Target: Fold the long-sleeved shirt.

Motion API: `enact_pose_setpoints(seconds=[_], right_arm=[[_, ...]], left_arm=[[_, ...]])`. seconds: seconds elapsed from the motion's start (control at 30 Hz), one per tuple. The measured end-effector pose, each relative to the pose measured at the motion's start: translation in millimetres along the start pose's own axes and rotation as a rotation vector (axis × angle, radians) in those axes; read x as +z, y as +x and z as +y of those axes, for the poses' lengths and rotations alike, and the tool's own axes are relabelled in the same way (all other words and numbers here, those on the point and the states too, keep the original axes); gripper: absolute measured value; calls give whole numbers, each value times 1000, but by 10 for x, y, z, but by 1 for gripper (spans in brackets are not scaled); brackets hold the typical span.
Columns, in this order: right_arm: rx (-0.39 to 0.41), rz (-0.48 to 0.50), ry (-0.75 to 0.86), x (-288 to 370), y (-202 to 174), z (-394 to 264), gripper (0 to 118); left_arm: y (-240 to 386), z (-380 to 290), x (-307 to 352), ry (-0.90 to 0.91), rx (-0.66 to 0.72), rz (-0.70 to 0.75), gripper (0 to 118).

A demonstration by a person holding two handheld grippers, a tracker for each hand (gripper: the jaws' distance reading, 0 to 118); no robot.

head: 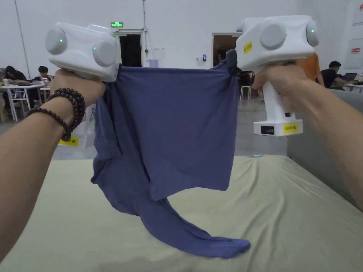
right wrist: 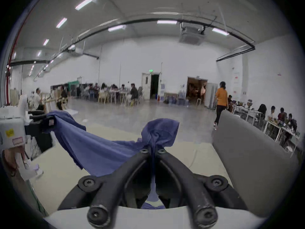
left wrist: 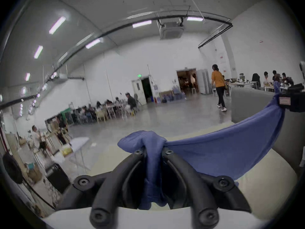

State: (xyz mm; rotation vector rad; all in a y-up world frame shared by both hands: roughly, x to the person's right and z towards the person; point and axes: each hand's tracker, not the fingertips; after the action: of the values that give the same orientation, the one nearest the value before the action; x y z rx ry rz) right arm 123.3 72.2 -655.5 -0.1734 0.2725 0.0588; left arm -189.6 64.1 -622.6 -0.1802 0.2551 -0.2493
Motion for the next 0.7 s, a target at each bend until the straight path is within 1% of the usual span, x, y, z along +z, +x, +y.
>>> enact_pose_setpoints(seconds=[0.13,0.23,0.33,0.4,0.47,0.53,0.6,0.67,0.7], right_arm=[[-25,-10,17,-17,44,127,0],[-36,-4,-1,-67,83,-73,0],[-54,19,-86,-193,81,-521,0],[-53,6,-128,-357,97,-925,0],[-80,8,-181,-493,107,-1391,0],[-123,17,-235,-609,129,-1834,0],[-121,19,-281,-655,132,-2216,0],[-91,22,-260,-644,177,-2470,0],[-100,37,-243,-564,187,-2562,0]], left_arm=[[29,153,28,12,3,7,7],[84,-58,-67,-30,-13,-9,7],[210,-519,-208,-120,-16,-27,7],[337,-922,-310,-175,-27,-56,7],[499,-1403,-410,-230,-37,-71,7],[638,-1839,-480,-286,-43,-84,7],[722,-2226,-503,-357,-52,-118,7],[719,-2464,-423,-347,-57,-132,7],[680,-2546,-436,-344,-58,-139,7]])
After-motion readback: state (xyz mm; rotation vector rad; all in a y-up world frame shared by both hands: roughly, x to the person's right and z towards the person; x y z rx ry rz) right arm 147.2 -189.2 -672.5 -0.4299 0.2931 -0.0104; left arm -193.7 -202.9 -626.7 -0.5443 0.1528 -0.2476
